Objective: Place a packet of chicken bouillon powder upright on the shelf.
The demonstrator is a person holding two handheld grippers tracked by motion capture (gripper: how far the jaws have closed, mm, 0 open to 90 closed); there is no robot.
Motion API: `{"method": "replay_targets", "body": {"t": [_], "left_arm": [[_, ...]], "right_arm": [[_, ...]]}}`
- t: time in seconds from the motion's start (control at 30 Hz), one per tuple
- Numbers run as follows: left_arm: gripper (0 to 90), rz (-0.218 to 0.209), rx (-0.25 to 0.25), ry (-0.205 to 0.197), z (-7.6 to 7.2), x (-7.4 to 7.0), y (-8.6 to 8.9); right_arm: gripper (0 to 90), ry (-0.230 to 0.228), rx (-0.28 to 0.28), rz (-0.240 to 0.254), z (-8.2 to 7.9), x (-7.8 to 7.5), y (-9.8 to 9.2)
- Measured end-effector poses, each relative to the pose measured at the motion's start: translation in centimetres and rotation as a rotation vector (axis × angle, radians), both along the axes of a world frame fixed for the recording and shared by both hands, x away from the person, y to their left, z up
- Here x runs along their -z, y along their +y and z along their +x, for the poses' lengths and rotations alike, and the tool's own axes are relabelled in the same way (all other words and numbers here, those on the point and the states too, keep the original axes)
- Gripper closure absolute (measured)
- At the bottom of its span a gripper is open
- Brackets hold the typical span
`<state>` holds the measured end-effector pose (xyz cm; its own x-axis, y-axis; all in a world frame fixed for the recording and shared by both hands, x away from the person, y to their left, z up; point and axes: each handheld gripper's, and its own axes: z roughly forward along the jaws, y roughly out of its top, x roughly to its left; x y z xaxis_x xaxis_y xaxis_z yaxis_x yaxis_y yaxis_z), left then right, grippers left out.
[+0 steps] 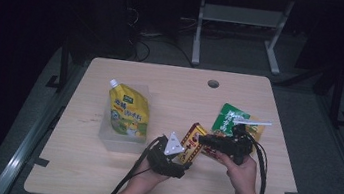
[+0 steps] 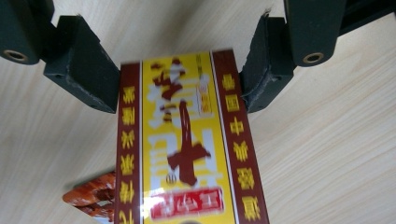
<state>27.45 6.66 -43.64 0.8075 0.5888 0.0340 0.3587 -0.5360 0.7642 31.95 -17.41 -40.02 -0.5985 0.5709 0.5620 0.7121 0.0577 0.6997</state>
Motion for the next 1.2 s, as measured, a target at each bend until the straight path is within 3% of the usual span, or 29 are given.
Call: {"method": "replay_targets", "body": {"t": [0.1, 0.23, 0.6, 0.77, 0.9, 1.07, 1.2], "left_arm": [[27.2, -0.001, 0.005, 0.006, -0.3, 0.0, 0.4], [26.4, 0.001, 0.019, 0.0, -0.6, 0.0, 0.8], [26.0, -0.009, 0.071, 0.008, -2.0, -0.2, 1.0], [25.4, -0.039, 0.087, 0.037, -2.6, 0.3, 1.5], [25.0, -0.037, 0.104, 0.036, -3.0, 0.5, 1.7], [24.9, -0.033, 0.134, 0.039, -3.5, 0.6, 1.7], [24.7, -0.046, 0.137, 0.037, -3.8, 0.7, 1.7]], "right_arm": [[67.2, -0.051, -0.012, -0.053, 0.0, -1.1, -0.1], [67.2, -0.08, -0.019, -0.11, 0.1, -1.7, -0.2], [67.2, -0.16, -0.088, -0.185, 0.5, -2.3, 0.1], [67.1, -0.206, -0.13, -0.2, 1.0, -2.7, 0.4], [67.1, -0.221, -0.157, -0.205, 1.1, -3.1, 0.7], [67.1, -0.264, -0.243, -0.204, 1.4, -4.2, 1.9], [67.1, -0.282, -0.273, -0.207, 1.8, -4.8, 2.6]]}}
